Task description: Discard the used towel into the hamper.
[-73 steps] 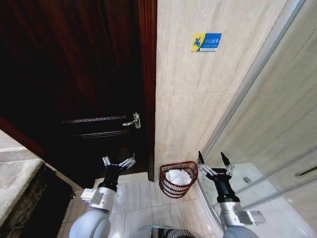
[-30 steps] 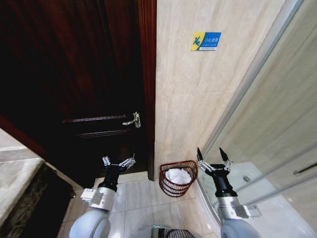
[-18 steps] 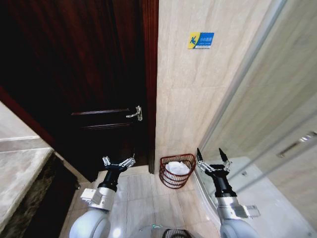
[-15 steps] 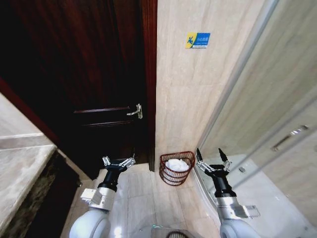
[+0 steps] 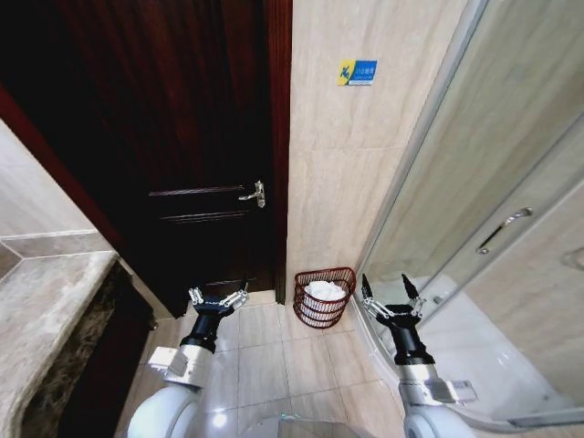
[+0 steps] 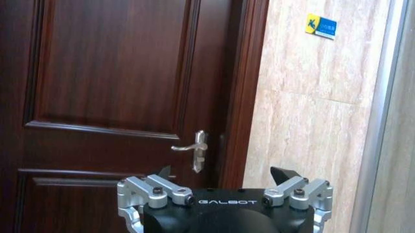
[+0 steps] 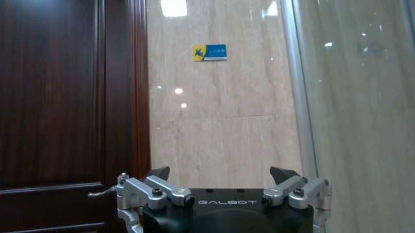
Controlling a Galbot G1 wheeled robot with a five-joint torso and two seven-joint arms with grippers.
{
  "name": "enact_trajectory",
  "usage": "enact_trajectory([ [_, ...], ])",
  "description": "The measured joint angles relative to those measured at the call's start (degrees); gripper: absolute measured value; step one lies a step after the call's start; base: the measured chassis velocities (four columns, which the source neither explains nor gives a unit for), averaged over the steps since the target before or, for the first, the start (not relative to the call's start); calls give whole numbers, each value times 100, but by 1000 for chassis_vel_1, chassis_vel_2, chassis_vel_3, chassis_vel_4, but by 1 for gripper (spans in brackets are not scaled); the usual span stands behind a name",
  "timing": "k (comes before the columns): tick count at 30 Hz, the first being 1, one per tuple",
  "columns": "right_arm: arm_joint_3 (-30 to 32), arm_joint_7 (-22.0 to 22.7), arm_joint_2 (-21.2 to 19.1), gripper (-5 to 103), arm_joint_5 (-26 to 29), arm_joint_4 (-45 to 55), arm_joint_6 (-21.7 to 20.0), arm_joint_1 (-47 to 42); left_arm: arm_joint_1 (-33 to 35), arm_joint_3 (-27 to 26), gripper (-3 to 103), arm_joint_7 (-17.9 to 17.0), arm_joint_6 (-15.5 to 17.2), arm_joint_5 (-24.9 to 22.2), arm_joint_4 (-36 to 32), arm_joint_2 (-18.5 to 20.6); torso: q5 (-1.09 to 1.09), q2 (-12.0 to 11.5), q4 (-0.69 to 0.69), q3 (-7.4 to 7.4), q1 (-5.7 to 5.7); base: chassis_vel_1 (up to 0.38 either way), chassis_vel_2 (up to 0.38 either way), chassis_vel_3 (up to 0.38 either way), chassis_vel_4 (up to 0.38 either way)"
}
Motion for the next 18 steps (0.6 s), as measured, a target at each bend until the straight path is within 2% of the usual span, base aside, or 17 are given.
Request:
enact_trajectory([
  [6, -1, -27, 1, 100, 6, -23, 30, 14, 1, 0, 100, 0, 0, 0, 0, 0, 0, 3, 0, -3, -10, 86, -76, -73, 79],
  [16, 0, -41, 2, 100, 14, -34, 110, 5, 2, 0, 100, 0, 0, 0, 0, 1, -2, 6, -1, -4, -13, 198, -191, -201, 194],
  [18, 1, -39, 2, 100, 19, -52, 175, 12, 3, 0, 100, 0, 0, 0, 0, 0, 4, 6, 0, -3, -9, 253, -254, -243, 239],
])
